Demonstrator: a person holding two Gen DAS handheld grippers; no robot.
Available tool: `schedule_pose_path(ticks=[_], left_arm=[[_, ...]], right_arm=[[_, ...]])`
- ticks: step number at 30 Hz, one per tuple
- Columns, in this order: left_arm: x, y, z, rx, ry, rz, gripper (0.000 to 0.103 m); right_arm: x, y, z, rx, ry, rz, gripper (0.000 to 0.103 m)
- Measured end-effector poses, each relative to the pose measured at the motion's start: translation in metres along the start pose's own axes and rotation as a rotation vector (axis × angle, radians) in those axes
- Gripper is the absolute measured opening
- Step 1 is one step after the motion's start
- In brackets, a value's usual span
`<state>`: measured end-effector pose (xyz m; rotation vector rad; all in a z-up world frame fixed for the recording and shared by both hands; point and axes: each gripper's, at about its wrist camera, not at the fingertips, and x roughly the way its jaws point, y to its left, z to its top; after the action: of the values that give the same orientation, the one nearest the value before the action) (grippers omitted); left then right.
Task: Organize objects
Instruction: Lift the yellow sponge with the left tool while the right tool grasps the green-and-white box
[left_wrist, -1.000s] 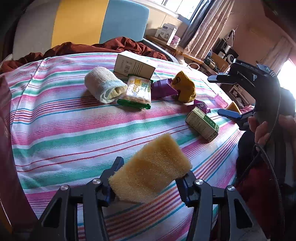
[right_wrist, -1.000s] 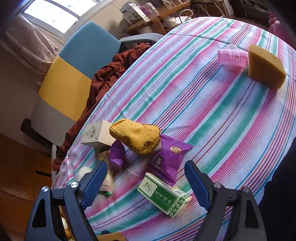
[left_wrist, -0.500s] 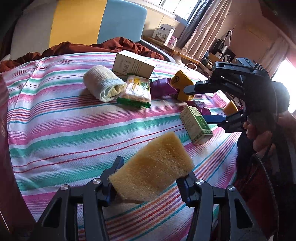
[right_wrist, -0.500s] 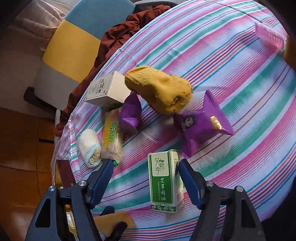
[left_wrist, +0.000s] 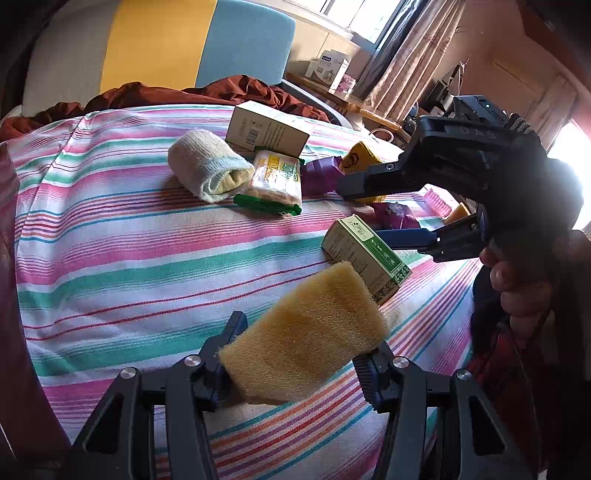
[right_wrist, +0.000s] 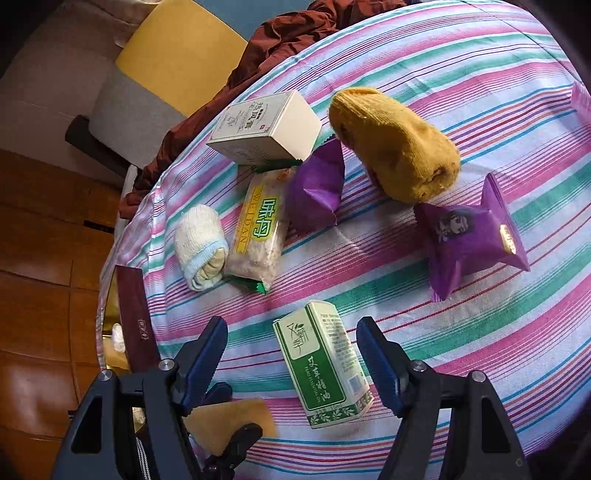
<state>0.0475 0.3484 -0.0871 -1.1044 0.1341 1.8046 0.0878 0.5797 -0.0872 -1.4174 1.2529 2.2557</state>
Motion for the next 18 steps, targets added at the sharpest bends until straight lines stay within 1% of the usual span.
schedule_pose_path(ticks=[3,5,8,10,11,13,18], left_arm=[[0.000,0.000,0.000,0.000,0.000,0.000,0.057],[0.000,0.000,0.000,-0.001,0.000,0.000,0.057],[0.000,0.000,0.000,0.001,0.001,-0.001,0.057],[0.000,0.000,0.000,0.002,0.001,-0.001,0.057],[0.000,0.000,0.000,0.002,0.002,0.000,0.057],[0.000,0.000,0.000,0.005,0.003,0.001,0.057],[-0.001,-0.001,0.001,0.005,0.019,-0.005,0.053]], right_arm=[[0.003,0.005,-0.002,-0.039,0.011,-0.042,0.069],[0.007,0.009,-0.004,-0.069,0.024,-0.085,0.067],[0.013,0.010,-0.006,-0.097,0.047,-0.146,0.059],[0.017,0.012,-0.007,-0.120,0.055,-0.197,0.050],[0.018,0.014,-0.008,-0.137,0.054,-0.220,0.048],[0.023,0.019,-0.008,-0.163,0.055,-0.246,0.035],[0.024,0.017,-0.009,-0.174,0.052,-0.242,0.035]])
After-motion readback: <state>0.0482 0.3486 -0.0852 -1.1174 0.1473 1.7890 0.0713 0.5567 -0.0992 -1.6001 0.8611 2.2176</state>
